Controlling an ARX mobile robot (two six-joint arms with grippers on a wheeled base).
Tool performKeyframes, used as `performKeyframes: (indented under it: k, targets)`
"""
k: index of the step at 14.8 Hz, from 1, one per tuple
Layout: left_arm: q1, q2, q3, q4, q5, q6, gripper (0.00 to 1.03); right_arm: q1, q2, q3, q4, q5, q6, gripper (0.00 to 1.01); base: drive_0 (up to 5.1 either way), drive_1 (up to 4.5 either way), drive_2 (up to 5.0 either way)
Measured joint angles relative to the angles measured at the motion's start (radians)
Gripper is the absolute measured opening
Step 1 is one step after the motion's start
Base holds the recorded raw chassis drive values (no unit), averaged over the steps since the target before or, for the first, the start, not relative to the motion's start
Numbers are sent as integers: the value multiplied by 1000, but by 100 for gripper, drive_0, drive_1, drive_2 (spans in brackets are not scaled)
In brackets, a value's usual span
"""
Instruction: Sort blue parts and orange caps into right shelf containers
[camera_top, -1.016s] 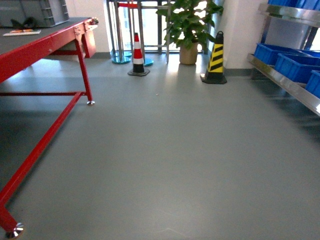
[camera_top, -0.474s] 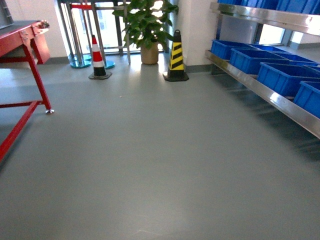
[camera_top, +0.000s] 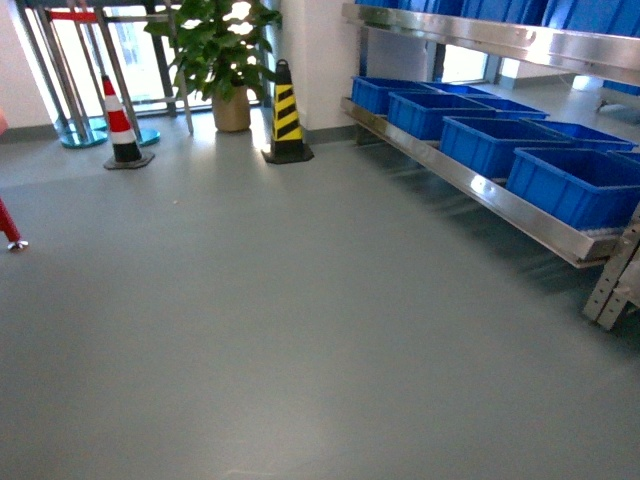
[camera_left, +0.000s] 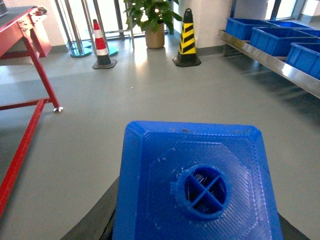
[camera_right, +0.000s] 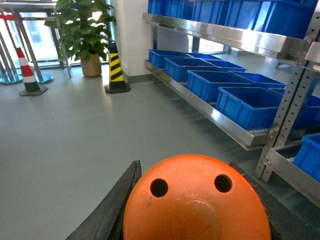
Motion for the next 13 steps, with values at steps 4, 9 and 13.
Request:
performKeyframes:
  k: [4,9,13]
  targets:
    - [0,0,0,0,0,0,45,0,0,0,0,0,0,43,-156,-156,-156]
    - [0,0,0,0,0,0,45,0,0,0,0,0,0,43,-162,-162,-162]
    - [-1,0,0,0,0,0,45,0,0,0,0,0,0,43,-160,-160,-160]
